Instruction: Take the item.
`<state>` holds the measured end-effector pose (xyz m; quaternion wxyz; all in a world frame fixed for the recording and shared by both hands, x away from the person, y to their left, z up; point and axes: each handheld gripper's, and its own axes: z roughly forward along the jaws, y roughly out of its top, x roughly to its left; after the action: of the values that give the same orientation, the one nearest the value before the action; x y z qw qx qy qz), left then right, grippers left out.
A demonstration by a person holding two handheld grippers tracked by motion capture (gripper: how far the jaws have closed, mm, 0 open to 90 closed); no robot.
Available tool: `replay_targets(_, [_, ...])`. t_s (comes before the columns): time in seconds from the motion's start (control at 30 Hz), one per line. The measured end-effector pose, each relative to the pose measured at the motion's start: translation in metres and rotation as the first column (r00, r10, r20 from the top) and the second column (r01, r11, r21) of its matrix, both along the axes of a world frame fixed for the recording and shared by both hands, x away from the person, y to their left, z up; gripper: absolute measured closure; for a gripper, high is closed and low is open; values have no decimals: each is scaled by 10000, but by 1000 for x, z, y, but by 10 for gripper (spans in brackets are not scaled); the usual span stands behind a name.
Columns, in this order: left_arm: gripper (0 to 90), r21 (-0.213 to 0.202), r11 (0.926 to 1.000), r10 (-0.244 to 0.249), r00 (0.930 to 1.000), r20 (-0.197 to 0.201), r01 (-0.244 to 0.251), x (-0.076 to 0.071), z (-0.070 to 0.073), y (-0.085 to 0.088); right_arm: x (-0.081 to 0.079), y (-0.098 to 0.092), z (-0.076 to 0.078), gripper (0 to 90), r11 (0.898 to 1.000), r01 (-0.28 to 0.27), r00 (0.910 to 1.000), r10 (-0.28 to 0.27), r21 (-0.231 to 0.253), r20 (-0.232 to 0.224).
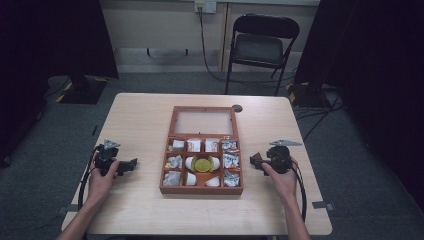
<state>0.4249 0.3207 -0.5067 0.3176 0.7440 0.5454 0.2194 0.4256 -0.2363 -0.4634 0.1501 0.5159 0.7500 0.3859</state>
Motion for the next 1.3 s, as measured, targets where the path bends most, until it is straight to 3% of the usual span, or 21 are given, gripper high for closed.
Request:
replay_targets(0.17, [0,34,10000,-32,10000,-19,32,0,0,0,-5,-4,9,174,9993,79,9997,-89,371,243])
replay_targets(0.43, [0,4,10000,-1,10000,0,1,0,0,0,-21,-13,15,157,9997,235,9992,-236,32,329])
replay_targets(0.7, [0,2,10000,-3,10000,-2,3,0,0,0,-41,-36,15,158,9977,675,9974,-674,-43,259])
replay_targets(0.93, [0,24,10000,-22,10000,-15,22,0,0,0,-59,-62,-3,164,9907,1221,9924,-1229,-592,-89])
replay_targets(1.13, [0,23,10000,-22,10000,-14,22,0,0,0,-62,-67,-21,171,9772,1738,9820,-1812,-1219,-527])
replay_targets(1.17, [0,23,10000,-22,10000,-14,22,0,0,0,-62,-67,-21,171,9772,1738,9820,-1812,-1219,-527])
replay_targets(1.3, [0,24,10000,-22,10000,-14,22,0,0,0,-61,-61,-28,137,9614,1816,9815,-1901,-2066,-220])
